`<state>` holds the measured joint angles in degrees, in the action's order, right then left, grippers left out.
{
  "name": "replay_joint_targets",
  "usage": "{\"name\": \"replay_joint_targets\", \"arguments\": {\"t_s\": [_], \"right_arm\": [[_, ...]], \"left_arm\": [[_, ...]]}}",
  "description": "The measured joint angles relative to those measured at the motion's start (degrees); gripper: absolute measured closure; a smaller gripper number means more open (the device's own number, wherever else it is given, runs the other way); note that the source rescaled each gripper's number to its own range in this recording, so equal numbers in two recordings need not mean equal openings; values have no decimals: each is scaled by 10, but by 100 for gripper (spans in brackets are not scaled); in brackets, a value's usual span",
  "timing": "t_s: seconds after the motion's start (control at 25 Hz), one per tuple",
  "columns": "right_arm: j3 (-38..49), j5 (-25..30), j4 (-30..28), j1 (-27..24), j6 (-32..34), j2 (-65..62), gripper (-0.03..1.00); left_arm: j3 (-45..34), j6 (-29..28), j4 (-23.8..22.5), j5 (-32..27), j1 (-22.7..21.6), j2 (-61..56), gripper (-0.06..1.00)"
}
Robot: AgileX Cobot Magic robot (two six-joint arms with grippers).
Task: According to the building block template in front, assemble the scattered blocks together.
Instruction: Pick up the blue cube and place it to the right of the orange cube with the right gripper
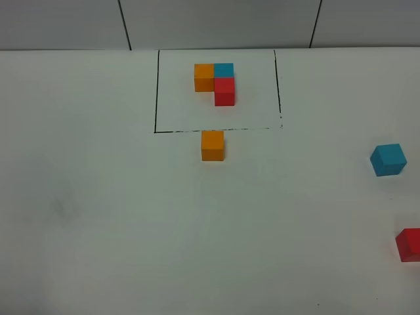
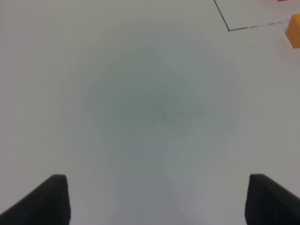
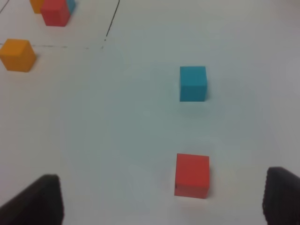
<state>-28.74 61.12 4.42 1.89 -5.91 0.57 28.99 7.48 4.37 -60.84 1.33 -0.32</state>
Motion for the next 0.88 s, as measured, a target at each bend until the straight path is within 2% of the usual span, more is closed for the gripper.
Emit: {"name": "replay_joint_targets", "arguments": {"t_s": [0.88], "right_arm": [[0,0,0,0,0,0,24]], "left_arm": [[0,0,0,0,0,0,16]]}}
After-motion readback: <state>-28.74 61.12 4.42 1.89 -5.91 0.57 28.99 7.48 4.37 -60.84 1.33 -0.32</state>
